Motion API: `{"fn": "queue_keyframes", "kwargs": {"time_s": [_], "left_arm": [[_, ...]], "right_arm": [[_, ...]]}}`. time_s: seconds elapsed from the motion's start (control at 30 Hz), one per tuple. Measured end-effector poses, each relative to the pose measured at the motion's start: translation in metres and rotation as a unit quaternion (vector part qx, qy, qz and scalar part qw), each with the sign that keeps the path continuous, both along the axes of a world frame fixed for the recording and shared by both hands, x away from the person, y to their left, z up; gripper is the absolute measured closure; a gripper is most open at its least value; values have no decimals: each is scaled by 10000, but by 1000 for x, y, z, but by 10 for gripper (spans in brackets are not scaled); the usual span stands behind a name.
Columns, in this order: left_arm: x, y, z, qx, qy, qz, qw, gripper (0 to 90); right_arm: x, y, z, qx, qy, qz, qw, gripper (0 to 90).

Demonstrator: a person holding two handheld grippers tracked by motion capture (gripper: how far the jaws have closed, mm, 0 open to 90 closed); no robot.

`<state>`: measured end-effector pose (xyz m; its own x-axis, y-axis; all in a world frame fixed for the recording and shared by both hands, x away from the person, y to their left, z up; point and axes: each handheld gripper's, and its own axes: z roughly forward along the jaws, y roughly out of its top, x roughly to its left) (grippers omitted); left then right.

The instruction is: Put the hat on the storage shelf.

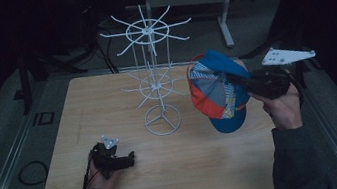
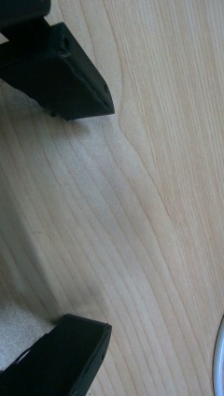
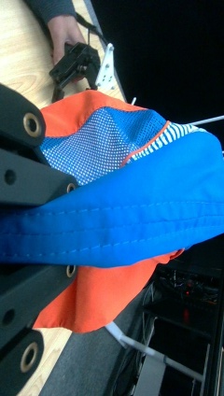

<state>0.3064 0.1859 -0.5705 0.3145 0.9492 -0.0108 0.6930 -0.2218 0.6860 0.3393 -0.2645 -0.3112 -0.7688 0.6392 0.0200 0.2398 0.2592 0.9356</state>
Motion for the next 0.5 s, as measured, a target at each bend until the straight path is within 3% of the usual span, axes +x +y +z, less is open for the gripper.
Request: {"fn": "queue_keyframes", "kwargs": {"time_s": [0.5], "left_arm": [[0, 0, 0, -1, 0, 0, 10000, 1]], "right_arm": [[-1, 1, 7, 287, -49, 117, 9995, 880]]}}
